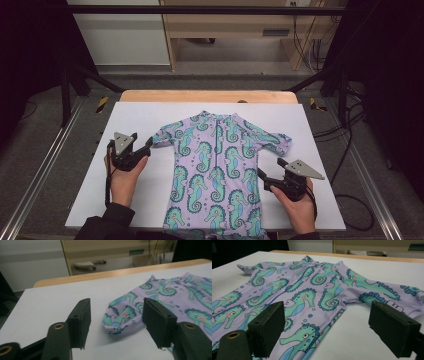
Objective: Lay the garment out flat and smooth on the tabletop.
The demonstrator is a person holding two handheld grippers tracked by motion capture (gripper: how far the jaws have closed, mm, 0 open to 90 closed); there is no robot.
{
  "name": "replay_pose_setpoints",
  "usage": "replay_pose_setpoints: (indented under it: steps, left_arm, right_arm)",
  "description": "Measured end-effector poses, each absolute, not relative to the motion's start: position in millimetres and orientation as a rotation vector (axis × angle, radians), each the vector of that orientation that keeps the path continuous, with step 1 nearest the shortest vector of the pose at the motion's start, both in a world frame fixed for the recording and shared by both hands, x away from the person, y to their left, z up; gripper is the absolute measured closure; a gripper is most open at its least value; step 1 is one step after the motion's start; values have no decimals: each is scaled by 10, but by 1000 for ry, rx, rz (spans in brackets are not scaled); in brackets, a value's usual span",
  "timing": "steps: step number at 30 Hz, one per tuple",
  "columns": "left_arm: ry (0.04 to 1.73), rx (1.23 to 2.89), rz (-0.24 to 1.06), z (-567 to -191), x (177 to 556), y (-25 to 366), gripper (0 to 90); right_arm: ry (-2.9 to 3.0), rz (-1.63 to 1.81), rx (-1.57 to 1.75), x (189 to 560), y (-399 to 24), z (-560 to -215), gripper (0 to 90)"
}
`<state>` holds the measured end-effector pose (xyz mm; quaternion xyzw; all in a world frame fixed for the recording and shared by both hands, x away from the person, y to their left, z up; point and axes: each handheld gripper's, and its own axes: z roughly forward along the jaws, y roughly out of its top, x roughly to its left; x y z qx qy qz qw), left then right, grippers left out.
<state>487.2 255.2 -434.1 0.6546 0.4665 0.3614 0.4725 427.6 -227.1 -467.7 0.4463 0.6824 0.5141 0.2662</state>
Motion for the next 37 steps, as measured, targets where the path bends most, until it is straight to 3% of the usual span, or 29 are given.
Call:
replay_pose_setpoints:
  steps: [17,37]
  left_arm:
    - [1010,1502,807,-4389,4329,2902,78]
    - [959,1460,742,-4584,4108,2989,35]
  right_arm:
    - [1760,1399,1122,4176,-2659,-4619,116]
    - [1653,1430,978,4090,-2671,-4753,72]
